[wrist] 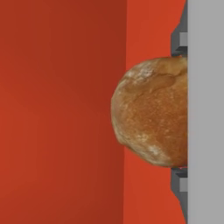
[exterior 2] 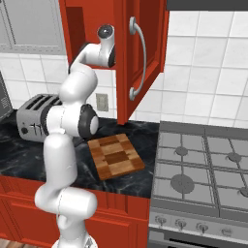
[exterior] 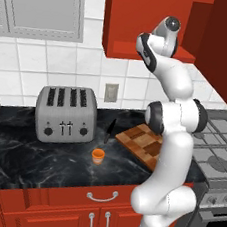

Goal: Pick the bread, place it on the cutting board, pick the jam, place it on the counter, and close the cabinet.

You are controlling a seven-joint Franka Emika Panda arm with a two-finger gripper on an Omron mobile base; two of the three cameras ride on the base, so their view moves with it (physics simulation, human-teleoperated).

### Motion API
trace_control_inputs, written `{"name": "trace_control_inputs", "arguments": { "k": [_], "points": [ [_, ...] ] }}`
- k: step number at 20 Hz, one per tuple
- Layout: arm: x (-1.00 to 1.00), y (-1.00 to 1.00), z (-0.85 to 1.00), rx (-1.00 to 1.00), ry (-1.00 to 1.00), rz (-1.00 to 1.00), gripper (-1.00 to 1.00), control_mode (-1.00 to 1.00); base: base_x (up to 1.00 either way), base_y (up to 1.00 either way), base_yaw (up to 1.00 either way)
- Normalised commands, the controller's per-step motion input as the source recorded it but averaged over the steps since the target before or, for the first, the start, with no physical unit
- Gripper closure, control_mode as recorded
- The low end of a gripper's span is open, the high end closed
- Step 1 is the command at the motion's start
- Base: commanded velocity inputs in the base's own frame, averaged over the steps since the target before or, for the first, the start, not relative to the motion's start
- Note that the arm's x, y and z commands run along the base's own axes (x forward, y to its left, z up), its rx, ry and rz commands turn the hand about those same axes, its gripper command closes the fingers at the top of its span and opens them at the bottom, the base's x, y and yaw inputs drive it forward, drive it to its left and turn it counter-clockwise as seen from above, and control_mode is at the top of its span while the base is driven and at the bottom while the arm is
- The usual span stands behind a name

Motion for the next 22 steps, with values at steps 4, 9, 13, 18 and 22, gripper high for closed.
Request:
{"name": "trace_control_inputs", "arguments": {
  "k": [4,9,13,18,22],
  "points": [
    [0.25,-0.02,-0.12,0.0,0.0,0.0,-1.0,-1.0,0.0,0.0,0.0],
    [0.29,0.0,-0.12,0.0,0.0,0.0,-1.0,-1.0,0.0,0.0,0.0],
    [0.33,0.0,-0.11,0.0,0.0,0.0,1.0,-1.0,0.0,0.0,0.0],
    [0.3,0.0,-0.07,0.0,0.0,0.0,1.0,-1.0,0.0,0.0,0.0],
    [0.03,0.0,0.0,0.0,0.0,0.0,1.0,-1.0,0.0,0.0,0.0]
  ]
}}
